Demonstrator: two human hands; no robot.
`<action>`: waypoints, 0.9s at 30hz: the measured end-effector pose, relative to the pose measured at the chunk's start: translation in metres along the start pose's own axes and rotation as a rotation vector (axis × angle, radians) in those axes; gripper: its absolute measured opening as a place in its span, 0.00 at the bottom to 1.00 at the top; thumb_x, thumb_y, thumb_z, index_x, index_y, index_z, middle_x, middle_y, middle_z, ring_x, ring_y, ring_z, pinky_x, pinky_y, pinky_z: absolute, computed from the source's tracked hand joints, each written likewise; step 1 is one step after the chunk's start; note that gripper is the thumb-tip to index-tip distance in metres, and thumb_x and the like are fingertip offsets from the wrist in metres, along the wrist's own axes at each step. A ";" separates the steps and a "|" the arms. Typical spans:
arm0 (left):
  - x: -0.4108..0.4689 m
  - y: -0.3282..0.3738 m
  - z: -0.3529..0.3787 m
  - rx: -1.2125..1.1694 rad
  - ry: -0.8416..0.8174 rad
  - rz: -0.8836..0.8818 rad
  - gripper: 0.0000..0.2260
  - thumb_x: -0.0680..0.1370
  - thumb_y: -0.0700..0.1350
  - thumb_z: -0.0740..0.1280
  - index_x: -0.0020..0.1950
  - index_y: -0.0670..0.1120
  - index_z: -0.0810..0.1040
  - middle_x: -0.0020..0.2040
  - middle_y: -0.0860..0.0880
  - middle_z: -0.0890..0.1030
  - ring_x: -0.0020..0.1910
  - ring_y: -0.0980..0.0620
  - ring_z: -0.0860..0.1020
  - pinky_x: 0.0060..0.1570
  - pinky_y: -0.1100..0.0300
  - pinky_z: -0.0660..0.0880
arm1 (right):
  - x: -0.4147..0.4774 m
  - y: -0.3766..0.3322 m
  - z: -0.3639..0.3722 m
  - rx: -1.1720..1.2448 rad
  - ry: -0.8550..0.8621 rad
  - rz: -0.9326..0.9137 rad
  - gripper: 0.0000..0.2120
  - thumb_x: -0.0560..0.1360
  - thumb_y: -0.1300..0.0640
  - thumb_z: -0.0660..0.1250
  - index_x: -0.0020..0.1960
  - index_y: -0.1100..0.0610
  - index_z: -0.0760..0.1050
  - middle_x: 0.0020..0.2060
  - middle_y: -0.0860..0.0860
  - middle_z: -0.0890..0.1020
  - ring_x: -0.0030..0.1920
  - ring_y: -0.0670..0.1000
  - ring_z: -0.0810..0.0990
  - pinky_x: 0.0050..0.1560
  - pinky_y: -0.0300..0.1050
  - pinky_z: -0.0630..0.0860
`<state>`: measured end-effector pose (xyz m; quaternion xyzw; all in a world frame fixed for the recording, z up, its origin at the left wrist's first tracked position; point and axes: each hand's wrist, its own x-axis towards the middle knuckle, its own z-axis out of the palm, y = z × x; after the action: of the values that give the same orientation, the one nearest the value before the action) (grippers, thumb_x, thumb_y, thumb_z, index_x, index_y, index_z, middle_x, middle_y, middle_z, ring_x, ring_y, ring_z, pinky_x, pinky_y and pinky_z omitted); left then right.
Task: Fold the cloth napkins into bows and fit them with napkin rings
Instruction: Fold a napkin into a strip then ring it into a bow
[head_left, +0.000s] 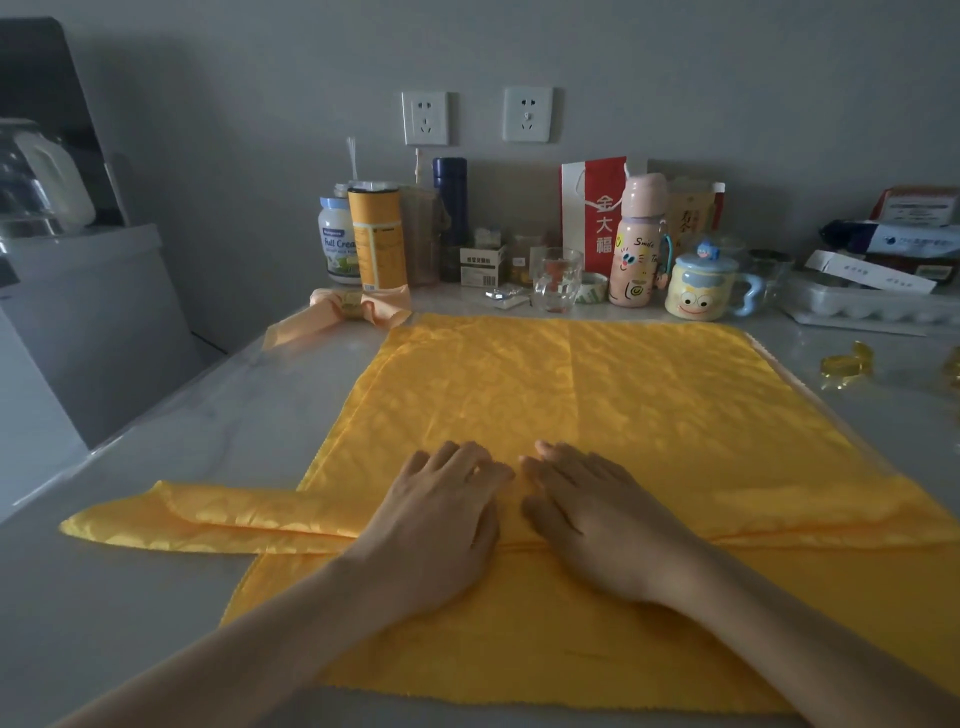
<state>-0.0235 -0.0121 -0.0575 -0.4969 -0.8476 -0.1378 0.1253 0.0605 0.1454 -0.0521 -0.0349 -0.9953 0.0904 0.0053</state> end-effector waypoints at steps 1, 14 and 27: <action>-0.002 0.001 0.000 0.016 -0.015 -0.001 0.23 0.76 0.52 0.47 0.61 0.51 0.76 0.59 0.53 0.76 0.58 0.53 0.75 0.57 0.56 0.71 | -0.001 -0.001 0.001 -0.005 -0.036 0.018 0.26 0.81 0.43 0.43 0.77 0.48 0.46 0.77 0.49 0.45 0.76 0.46 0.42 0.73 0.43 0.40; -0.008 0.012 -0.001 -0.028 -0.332 -0.308 0.25 0.82 0.57 0.43 0.77 0.52 0.46 0.78 0.52 0.44 0.76 0.55 0.42 0.74 0.54 0.40 | -0.011 -0.003 0.001 -0.011 -0.085 0.104 0.30 0.78 0.36 0.40 0.77 0.45 0.42 0.76 0.46 0.41 0.75 0.45 0.38 0.75 0.47 0.38; -0.008 0.014 -0.005 -0.009 -0.429 -0.320 0.29 0.79 0.63 0.42 0.77 0.53 0.42 0.78 0.50 0.41 0.76 0.52 0.41 0.74 0.49 0.40 | -0.092 0.123 -0.026 -0.024 -0.070 0.576 0.31 0.79 0.38 0.40 0.77 0.50 0.41 0.77 0.49 0.43 0.76 0.48 0.41 0.74 0.46 0.40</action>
<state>-0.0069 -0.0139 -0.0542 -0.3751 -0.9219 -0.0513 -0.0827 0.1613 0.2646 -0.0489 -0.3130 -0.9450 0.0775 -0.0552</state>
